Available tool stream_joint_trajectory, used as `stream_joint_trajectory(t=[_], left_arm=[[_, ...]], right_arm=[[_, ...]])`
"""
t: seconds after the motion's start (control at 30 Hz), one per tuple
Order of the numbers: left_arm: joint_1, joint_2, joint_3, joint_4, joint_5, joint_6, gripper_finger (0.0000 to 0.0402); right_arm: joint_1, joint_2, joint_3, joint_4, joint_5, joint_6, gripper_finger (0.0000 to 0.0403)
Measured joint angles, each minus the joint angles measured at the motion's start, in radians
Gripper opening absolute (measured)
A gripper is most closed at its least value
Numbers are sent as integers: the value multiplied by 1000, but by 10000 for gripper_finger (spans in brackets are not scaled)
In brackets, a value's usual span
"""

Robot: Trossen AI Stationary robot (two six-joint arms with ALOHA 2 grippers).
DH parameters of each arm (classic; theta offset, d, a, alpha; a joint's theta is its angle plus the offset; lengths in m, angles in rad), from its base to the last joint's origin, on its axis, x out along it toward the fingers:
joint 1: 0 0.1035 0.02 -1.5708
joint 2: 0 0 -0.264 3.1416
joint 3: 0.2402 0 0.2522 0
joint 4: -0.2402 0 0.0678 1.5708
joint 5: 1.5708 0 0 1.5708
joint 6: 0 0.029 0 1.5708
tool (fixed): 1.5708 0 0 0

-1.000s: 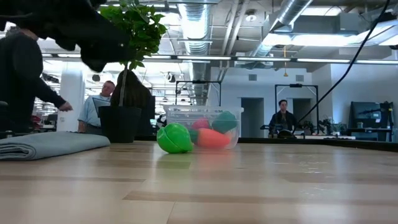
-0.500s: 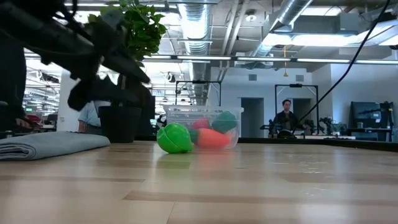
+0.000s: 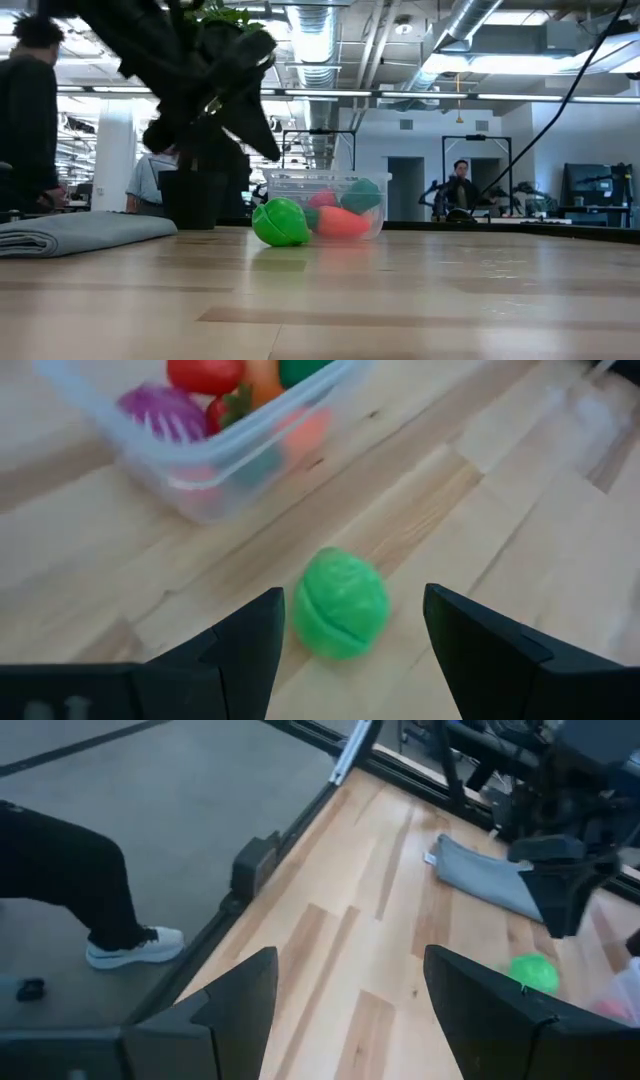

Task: Pick and placing Produce into tupperware
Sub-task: Put the avocado into the transparent container

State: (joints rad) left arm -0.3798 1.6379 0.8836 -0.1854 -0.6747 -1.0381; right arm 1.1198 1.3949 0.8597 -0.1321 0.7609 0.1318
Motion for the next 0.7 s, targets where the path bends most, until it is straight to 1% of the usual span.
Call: stream_joint_trajectory(t=[0.07, 0.2, 0.43, 0.53, 0.63, 0.7], left_arm=[[7, 0, 35, -17, 23, 32, 231], [46, -1, 72, -71, 113, 38, 231], [101, -1, 100, -190, 229, -28, 231], [104, -1, 112, -205, 252, -31, 232], [104, -1, 132, -256, 249, -58, 238], [104, -1, 135, -221, 244, -53, 242]], right_arm=[[9, 0, 0, -2, 0, 0, 276], [19, 0, 0, -3, 0, 3, 276], [31, 0, 0, -43, 0, 94, 276], [39, 0, 0, -48, 3, 104, 276], [48, 0, 0, -49, 14, 101, 276], [54, 0, 0, -51, 32, 100, 276]])
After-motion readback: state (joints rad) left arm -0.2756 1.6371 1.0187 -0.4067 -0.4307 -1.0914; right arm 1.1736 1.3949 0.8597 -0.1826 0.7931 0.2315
